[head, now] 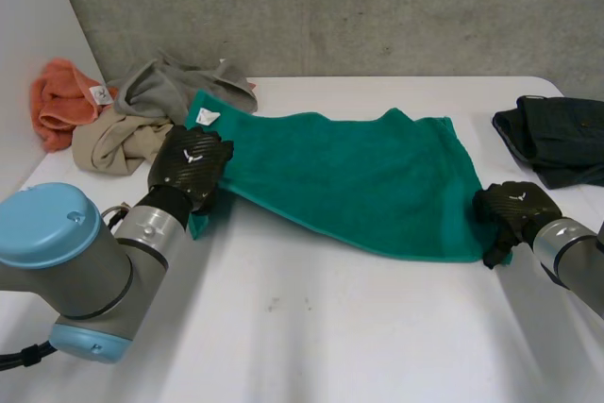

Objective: Fold the laundry.

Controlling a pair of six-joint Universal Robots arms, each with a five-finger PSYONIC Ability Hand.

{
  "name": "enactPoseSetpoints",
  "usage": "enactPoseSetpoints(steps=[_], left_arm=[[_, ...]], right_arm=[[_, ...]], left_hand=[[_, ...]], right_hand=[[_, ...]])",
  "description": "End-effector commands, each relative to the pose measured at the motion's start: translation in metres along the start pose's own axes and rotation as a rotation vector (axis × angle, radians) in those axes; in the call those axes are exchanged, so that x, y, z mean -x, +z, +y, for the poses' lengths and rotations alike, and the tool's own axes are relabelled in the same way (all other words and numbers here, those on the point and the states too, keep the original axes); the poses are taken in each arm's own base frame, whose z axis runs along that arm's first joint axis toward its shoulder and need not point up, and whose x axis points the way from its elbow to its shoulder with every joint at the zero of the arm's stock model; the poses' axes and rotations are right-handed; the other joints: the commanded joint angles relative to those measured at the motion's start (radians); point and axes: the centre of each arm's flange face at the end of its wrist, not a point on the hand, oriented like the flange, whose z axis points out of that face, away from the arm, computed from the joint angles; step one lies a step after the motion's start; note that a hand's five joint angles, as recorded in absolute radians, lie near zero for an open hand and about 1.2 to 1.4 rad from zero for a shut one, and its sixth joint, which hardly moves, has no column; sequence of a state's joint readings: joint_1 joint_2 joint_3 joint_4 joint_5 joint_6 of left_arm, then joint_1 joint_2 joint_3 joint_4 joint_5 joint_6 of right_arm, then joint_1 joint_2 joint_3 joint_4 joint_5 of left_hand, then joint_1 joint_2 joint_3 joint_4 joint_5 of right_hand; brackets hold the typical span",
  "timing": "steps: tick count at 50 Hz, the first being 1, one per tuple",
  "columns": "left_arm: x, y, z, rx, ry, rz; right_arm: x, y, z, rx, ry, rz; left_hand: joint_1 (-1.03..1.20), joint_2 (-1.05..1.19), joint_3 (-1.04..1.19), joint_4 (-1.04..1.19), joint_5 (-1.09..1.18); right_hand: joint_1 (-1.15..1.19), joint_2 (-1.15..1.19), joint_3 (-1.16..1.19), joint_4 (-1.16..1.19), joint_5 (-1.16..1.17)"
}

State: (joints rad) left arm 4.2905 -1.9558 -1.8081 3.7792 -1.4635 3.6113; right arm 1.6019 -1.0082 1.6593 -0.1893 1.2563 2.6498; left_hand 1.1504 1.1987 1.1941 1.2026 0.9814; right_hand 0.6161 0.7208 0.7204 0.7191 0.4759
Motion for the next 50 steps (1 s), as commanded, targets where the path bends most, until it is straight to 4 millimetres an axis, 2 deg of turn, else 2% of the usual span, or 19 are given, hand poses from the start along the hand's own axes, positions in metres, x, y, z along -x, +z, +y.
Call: enactPoseSetpoints(steps=[1, 3, 7, 14, 15, 17, 25, 31, 34, 37, 39, 42, 45, 50], left_arm=[[-0.002, -0.002, 0.002, 0.015, -0.002, 0.011], [-0.002, -0.002, 0.003, 0.024, -0.003, 0.014], [-0.001, -0.003, 0.005, 0.041, -0.005, 0.017], [-0.008, -0.007, 0.021, 0.120, -0.013, 0.047], [-0.010, -0.008, 0.025, 0.141, -0.015, 0.055], [-0.010, -0.009, 0.028, 0.158, -0.017, 0.060], [-0.001, -0.010, 0.037, 0.216, -0.028, 0.018], [0.000, -0.007, 0.044, 0.242, -0.069, -0.013], [0.003, -0.008, 0.041, 0.241, -0.082, -0.032], [0.017, -0.008, 0.027, 0.206, -0.103, -0.073], [0.028, -0.011, 0.016, 0.185, -0.125, -0.098], [0.032, -0.017, 0.014, 0.206, -0.144, -0.102], [0.034, -0.026, 0.017, 0.266, -0.164, -0.092], [0.029, -0.045, 0.029, 0.412, -0.188, -0.045]], right_arm=[[-0.005, 0.008, -0.005, -0.022, -0.007, 0.009], [-0.007, 0.008, -0.008, -0.031, -0.011, 0.014], [-0.011, 0.008, -0.015, -0.054, -0.006, 0.027], [-0.020, 0.000, -0.030, -0.088, -0.026, 0.054], [-0.020, -0.001, -0.032, -0.091, -0.029, 0.057], [-0.022, -0.003, -0.034, -0.095, -0.030, 0.063], [-0.022, -0.005, -0.035, -0.095, -0.030, 0.064], [-0.032, -0.006, -0.039, -0.111, -0.033, 0.097], [-0.044, -0.005, -0.039, -0.109, -0.027, 0.136], [-0.058, -0.004, -0.041, -0.109, -0.019, 0.191], [-0.063, -0.004, -0.044, -0.108, -0.019, 0.215], [-0.063, -0.003, -0.044, -0.108, -0.022, 0.214], [-0.061, -0.002, -0.040, -0.095, -0.020, 0.207], [-0.059, -0.003, -0.036, -0.086, -0.009, 0.198]], left_hand=[[0.246, 0.198, 0.202, 0.194, 0.240], [0.246, 0.198, 0.202, 0.194, 0.240], [0.202, 0.154, 0.159, 0.150, 0.197], [-0.188, -0.236, -0.231, -0.240, -0.193], [-0.325, -0.373, -0.369, -0.377, -0.330], [-0.449, -0.497, -0.493, -0.501, -0.455], [-0.611, -0.659, -0.655, -0.663, -0.617], [-0.734, -0.782, -0.778, -0.786, -0.740], [-0.740, -0.788, -0.784, -0.792, -0.746], [-0.746, -0.794, -0.790, -0.798, -0.752], [-0.740, -0.789, -0.784, -0.792, -0.746], [-0.717, -0.765, -0.760, -0.769, -0.722], [-0.597, -0.645, -0.641, -0.649, -0.602], [-0.198, -0.246, -0.242, -0.250, -0.203]], right_hand=[[0.654, 0.549, 0.550, 0.551, 0.620], [0.780, 0.675, 0.675, 0.677, 0.745], [0.780, 0.675, 0.676, 0.677, 0.746], [0.780, 0.675, 0.676, 0.677, 0.746], [0.780, 0.675, 0.676, 0.677, 0.746], [0.780, 0.675, 0.676, 0.677, 0.746], [0.780, 0.675, 0.676, 0.677, 0.746], [0.780, 0.675, 0.676, 0.677, 0.746], [0.780, 0.675, 0.676, 0.677, 0.746], [0.780, 0.675, 0.676, 0.677, 0.746], [0.780, 0.675, 0.676, 0.677, 0.746], [0.780, 0.675, 0.676, 0.677, 0.746], [0.780, 0.675, 0.676, 0.677, 0.746], [0.780, 0.675, 0.676, 0.677, 0.746]])
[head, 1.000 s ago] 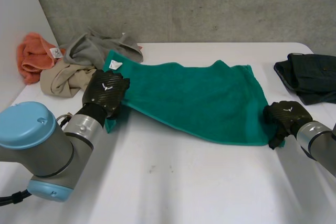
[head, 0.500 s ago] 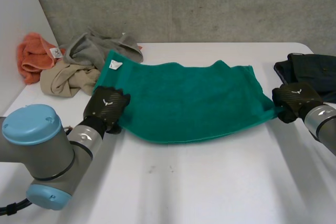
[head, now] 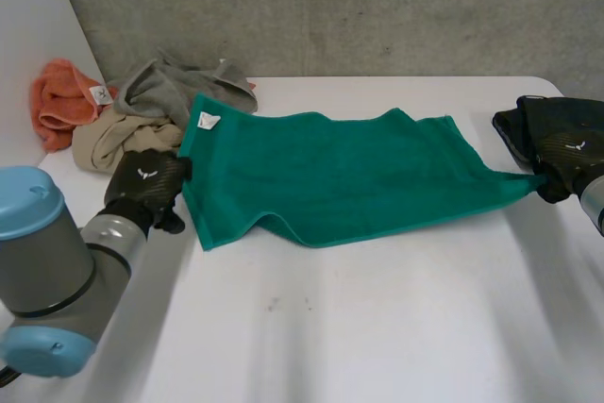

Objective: Fold the laundry.

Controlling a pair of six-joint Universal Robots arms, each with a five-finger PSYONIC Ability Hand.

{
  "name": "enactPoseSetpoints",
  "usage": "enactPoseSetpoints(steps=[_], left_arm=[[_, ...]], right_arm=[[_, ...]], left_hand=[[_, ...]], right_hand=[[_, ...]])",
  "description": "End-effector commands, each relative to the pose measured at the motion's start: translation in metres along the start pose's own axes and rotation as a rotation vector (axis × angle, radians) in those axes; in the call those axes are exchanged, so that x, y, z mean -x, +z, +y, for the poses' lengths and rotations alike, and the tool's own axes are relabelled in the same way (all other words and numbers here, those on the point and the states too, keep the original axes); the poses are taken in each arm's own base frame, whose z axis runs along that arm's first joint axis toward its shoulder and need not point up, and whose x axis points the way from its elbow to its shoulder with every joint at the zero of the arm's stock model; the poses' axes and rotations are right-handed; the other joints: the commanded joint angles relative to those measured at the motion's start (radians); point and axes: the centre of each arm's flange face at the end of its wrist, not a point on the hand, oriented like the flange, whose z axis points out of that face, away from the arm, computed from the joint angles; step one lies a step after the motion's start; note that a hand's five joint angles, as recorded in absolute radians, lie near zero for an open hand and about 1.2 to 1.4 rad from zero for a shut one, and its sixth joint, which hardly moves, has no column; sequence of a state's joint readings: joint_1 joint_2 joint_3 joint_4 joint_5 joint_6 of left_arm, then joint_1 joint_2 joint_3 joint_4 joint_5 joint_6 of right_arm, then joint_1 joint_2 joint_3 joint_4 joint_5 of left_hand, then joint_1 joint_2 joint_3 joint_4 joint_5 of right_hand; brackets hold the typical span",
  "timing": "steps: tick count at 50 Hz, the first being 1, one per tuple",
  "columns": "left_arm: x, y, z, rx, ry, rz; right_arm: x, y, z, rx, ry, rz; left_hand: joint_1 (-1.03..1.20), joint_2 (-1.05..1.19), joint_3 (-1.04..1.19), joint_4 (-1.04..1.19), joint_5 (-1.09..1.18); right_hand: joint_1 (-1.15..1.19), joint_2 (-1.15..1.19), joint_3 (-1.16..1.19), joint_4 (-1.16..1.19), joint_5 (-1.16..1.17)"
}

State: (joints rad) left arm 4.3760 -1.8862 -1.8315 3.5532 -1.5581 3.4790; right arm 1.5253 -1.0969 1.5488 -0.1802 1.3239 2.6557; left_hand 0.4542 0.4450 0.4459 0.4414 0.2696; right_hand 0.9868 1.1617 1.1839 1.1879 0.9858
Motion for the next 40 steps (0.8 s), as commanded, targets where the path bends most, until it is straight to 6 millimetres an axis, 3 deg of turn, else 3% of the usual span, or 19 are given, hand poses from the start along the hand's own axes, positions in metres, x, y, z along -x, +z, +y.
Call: enactPoseSetpoints(steps=[1, 3, 6, 12, 25, 40], left_arm=[[0.001, -0.023, 0.019, 0.199, -0.026, 0.050], [-0.001, -0.026, 0.022, 0.222, -0.027, 0.065], [-0.007, -0.025, 0.027, 0.234, -0.031, 0.100], [-0.015, -0.007, 0.025, 0.162, -0.045, 0.155], [-0.034, 0.018, 0.033, 0.140, -0.018, 0.188], [-0.034, 0.047, 0.033, 0.109, -0.010, 0.178]], right_arm=[[0.004, -0.001, 0.007, 0.020, 0.012, -0.015], [0.005, -0.001, 0.008, 0.022, 0.014, -0.018], [0.006, -0.002, 0.008, 0.025, 0.012, -0.023], [0.007, -0.003, 0.010, 0.031, 0.008, -0.026], [0.010, -0.006, 0.016, 0.048, 0.012, -0.035], [0.011, -0.007, 0.018, 0.054, 0.014, -0.037]], left_hand=[[0.502, 0.511, 0.510, 0.515, 0.512], [0.493, 0.503, 0.502, 0.506, 0.503], [0.303, 0.312, 0.311, 0.316, 0.313], [0.088, 0.098, 0.097, 0.101, 0.098], [0.097, 0.106, 0.105, 0.110, 0.107], [0.153, 0.162, 0.161, 0.166, 0.163]], right_hand=[[0.409, 0.235, 0.212, 0.208, 0.236], [0.409, 0.235, 0.212, 0.208, 0.236], [0.409, 0.235, 0.212, 0.208, 0.236], [0.409, 0.235, 0.212, 0.208, 0.236], [0.409, 0.235, 0.212, 0.208, 0.236], [0.409, 0.235, 0.212, 0.208, 0.236]])
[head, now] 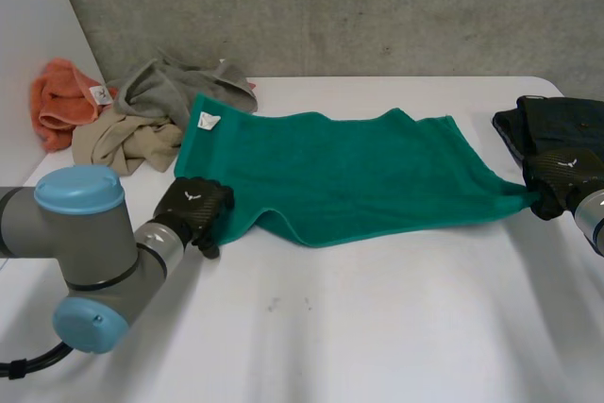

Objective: Fold the laundry.

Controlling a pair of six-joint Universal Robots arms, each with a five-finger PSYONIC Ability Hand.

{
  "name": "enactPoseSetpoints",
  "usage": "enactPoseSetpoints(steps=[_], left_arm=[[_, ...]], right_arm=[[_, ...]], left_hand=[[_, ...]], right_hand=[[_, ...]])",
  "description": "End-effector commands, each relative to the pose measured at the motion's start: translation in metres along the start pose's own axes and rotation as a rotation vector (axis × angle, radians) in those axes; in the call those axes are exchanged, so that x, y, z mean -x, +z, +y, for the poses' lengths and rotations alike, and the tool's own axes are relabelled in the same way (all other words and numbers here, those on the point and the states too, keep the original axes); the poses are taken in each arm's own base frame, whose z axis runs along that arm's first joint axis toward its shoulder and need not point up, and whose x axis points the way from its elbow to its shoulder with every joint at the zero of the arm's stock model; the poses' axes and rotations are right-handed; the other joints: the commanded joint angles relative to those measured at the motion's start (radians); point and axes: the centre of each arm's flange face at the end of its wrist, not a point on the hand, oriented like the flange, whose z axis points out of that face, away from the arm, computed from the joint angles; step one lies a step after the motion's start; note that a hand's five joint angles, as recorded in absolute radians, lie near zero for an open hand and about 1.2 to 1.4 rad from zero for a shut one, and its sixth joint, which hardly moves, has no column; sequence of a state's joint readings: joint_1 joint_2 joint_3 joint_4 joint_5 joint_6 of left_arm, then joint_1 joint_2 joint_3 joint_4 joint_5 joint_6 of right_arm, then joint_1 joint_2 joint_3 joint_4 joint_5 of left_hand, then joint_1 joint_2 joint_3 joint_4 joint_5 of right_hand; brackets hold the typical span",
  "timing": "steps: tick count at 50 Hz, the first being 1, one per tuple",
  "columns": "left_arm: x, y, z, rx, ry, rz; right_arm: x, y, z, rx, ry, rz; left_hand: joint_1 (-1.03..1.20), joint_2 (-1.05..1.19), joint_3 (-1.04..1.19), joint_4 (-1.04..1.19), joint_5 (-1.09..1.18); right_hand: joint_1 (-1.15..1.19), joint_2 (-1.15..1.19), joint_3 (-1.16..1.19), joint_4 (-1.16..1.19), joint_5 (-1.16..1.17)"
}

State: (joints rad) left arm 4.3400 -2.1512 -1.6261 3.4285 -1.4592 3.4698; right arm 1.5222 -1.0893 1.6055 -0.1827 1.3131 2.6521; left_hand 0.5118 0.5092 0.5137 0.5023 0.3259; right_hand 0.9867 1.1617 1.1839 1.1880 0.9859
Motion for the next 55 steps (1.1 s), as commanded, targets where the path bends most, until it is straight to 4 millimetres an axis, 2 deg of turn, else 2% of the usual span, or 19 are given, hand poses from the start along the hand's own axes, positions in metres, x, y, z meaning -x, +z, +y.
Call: enactPoseSetpoints(steps=[1, 11, 21, 33, 45, 55], left_arm=[[0.004, 0.014, -0.005, -0.025, 0.004, -0.009], [0.004, 0.028, 0.000, -0.023, 0.028, -0.007], [0.004, 0.031, 0.002, -0.022, 0.062, -0.007], [0.003, 0.034, 0.006, -0.013, 0.064, -0.002], [0.003, 0.034, 0.004, -0.019, 0.065, -0.004], [0.005, 0.029, 0.004, -0.004, 0.064, -0.034]], right_arm=[[0.001, -0.001, 0.002, 0.006, 0.002, -0.001], [0.001, -0.001, 0.003, 0.010, 0.003, -0.001], [0.002, -0.002, 0.004, 0.013, 0.004, -0.005], [0.002, -0.002, 0.005, 0.015, 0.003, -0.006], [0.002, -0.002, 0.005, 0.016, 0.004, -0.006], [0.003, -0.004, 0.003, 0.021, -0.003, -0.010]], left_hand=[[0.095, 0.098, 0.093, 0.105, 0.106], [0.142, 0.145, 0.140, 0.152, 0.153], [0.162, 0.165, 0.161, 0.172, 0.174], [0.427, 0.429, 0.425, 0.436, 0.438], [0.864, 0.867, 0.862, 0.873, 0.875], [0.884, 0.887, 0.883, 0.894, 0.896]], right_hand=[[0.410, 0.235, 0.212, 0.208, 0.236], [0.410, 0.235, 0.212, 0.208, 0.236], [0.410, 0.235, 0.212, 0.208, 0.236], [0.410, 0.235, 0.212, 0.208, 0.236], [0.410, 0.235, 0.212, 0.208, 0.236], [0.410, 0.235, 0.212, 0.208, 0.236]])
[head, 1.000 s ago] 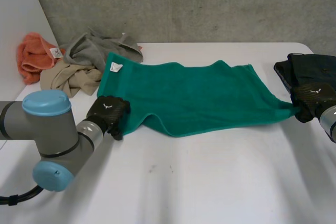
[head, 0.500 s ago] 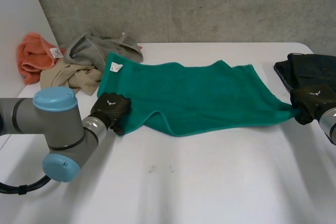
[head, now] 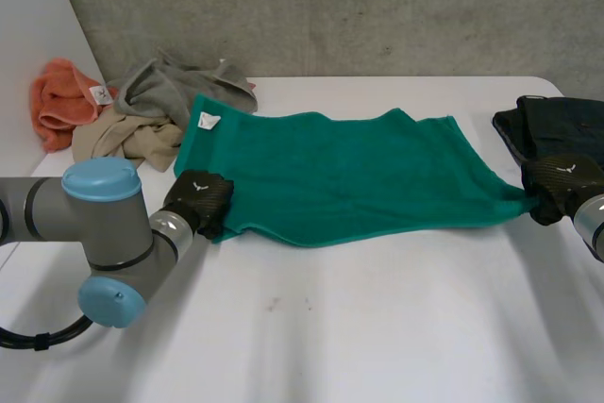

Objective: Fold the laundry.

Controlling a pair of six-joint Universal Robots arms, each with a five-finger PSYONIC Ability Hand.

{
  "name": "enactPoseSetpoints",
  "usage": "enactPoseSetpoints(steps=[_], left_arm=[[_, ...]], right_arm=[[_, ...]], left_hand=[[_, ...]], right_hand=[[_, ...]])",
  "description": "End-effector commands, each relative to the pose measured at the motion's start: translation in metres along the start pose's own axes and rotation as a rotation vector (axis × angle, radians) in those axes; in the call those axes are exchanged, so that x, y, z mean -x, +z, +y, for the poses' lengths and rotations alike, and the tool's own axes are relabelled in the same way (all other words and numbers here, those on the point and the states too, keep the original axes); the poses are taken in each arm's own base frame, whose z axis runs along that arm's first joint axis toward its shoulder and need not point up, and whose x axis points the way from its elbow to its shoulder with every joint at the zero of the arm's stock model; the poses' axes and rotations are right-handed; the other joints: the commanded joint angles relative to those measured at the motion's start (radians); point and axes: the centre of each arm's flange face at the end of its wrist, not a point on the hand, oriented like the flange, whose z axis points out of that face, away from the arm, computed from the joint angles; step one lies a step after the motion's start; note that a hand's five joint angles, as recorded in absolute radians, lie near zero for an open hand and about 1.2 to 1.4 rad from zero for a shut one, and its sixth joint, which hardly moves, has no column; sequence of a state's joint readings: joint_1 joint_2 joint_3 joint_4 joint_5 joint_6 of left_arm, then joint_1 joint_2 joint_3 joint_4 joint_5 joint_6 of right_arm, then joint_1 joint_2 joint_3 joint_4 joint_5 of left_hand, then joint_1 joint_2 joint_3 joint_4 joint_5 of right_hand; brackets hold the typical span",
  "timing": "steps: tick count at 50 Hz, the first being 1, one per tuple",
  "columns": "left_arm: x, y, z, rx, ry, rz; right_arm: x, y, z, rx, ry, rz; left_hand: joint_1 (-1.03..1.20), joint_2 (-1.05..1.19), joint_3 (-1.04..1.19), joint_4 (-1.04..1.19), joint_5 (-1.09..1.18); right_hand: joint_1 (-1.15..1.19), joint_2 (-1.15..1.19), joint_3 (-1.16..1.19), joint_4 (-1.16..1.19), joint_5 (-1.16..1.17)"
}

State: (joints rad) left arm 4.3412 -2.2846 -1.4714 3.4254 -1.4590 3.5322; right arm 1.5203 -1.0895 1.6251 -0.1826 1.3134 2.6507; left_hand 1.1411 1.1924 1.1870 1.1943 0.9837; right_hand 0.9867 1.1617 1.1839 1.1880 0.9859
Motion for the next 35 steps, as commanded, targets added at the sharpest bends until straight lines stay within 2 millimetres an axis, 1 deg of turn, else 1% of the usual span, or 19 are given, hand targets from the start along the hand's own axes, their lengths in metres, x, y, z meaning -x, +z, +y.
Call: enactPoseSetpoints(steps=[1, 2, 3, 5, 6, 7, 11, 13, 14, 15, 16, 21, 24, 26, 30, 35], left_arm=[[0.003, -0.006, -0.002, 0.016, 0.001, -0.036], [0.005, -0.008, -0.004, 0.017, 0.002, -0.046], [0.010, -0.015, -0.013, 0.013, 0.004, -0.072], [0.015, -0.025, -0.022, 0.009, 0.002, -0.084], [0.016, -0.029, -0.025, 0.009, 0.001, -0.087], [0.019, -0.038, -0.030, 0.007, 0.000, -0.088], [0.016, -0.052, -0.031, 0.001, -0.010, -0.070], [0.014, -0.053, -0.029, -0.001, -0.014, -0.053], [0.013, -0.053, -0.029, -0.005, -0.016, -0.043], [0.010, -0.052, -0.027, -0.011, -0.020, -0.020], [0.008, -0.053, -0.028, -0.016, -0.021, -0.009], [-0.001, -0.047, -0.023, -0.018, -0.049, 0.037], [-0.003, -0.038, -0.018, -0.005, -0.101, 0.044], [-0.008, -0.033, -0.016, 0.001, -0.128, 0.058], [-0.014, -0.024, -0.020, -0.019, -0.131, 0.071], [-0.015, -0.013, -0.021, -0.033, -0.134, 0.071]], right_arm=[[0.001, -0.002, -0.002, 0.003, -0.014, -0.004], [0.001, -0.003, -0.003, 0.005, -0.024, -0.006], [0.003, -0.005, -0.002, 0.017, -0.048, -0.015], [0.004, -0.008, -0.004, 0.026, -0.083, -0.024], [0.003, -0.011, -0.006, 0.029, -0.104, -0.026], [0.002, -0.018, -0.012, 0.034, -0.147, -0.027], [0.001, -0.029, -0.020, 0.051, -0.217, -0.042], [0.001, -0.030, -0.020, 0.055, -0.223, -0.045], [0.002, -0.030, -0.020, 0.053, -0.225, -0.048], [0.003, -0.030, -0.021, 0.053, -0.226, -0.049], [0.003, -0.030, -0.021, 0.051, -0.225, -0.048], [0.006, -0.030, -0.020, 0.052, -0.226, -0.057], [0.010, -0.029, -0.016, 0.064, -0.224, -0.069], [0.010, -0.028, -0.015, 0.068, -0.223, -0.071], [0.010, -0.028, -0.014, 0.070, -0.222, -0.073], [0.011, -0.027, -0.011, 0.075, -0.222, -0.075]], left_hand=[[0.255, 0.204, 0.209, 0.202, 0.238], [0.255, 0.204, 0.209, 0.202, 0.238], [0.255, 0.204, 0.209, 0.202, 0.238], [0.255, 0.204, 0.209, 0.202, 0.238], [0.255, 0.204, 0.209, 0.202, 0.238], [0.255, 0.204, 0.209, 0.202, 0.238], [0.255, 0.204, 0.209, 0.202, 0.238], [0.255, 0.204, 0.209, 0.202, 0.238], [0.090, 0.039, 0.044, 0.037, 0.073], [-0.295, -0.347, -0.341, -0.349, -0.313], [-0.416, -0.467, -0.461, -0.469, -0.433], [-0.531, -0.582, -0.577, -0.584, -0.548], [-0.525, -0.577, -0.571, -0.579, -0.543], [-0.525, -0.577, -0.571, -0.579, -0.543], [-0.522, -0.574, -0.568, -0.576, -0.540], [-0.522, -0.574, -0.568, -0.576, -0.540]], right_hand=[[0.410, 0.235, 0.212, 0.208, 0.236], [0.410, 0.235, 0.212, 0.208, 0.236], [0.410, 0.235, 0.212, 0.208, 0.236], [0.410, 0.235, 0.212, 0.208, 0.236], [0.410, 0.235, 0.212, 0.208, 0.236], [0.410, 0.235, 0.212, 0.208, 0.236], [0.410, 0.235, 0.212, 0.208, 0.236], [0.410, 0.235, 0.212, 0.208, 0.236], [0.410, 0.235, 0.212, 0.208, 0.236], [0.410, 0.235, 0.212, 0.208, 0.236], [0.410, 0.235, 0.212, 0.208, 0.236], [0.410, 0.235, 0.212, 0.208, 0.236], [0.410, 0.235, 0.212, 0.208, 0.236], [0.410, 0.235, 0.212, 0.208, 0.236], [0.410, 0.235, 0.212, 0.208, 0.236], [0.410, 0.235, 0.212, 0.208, 0.236]])
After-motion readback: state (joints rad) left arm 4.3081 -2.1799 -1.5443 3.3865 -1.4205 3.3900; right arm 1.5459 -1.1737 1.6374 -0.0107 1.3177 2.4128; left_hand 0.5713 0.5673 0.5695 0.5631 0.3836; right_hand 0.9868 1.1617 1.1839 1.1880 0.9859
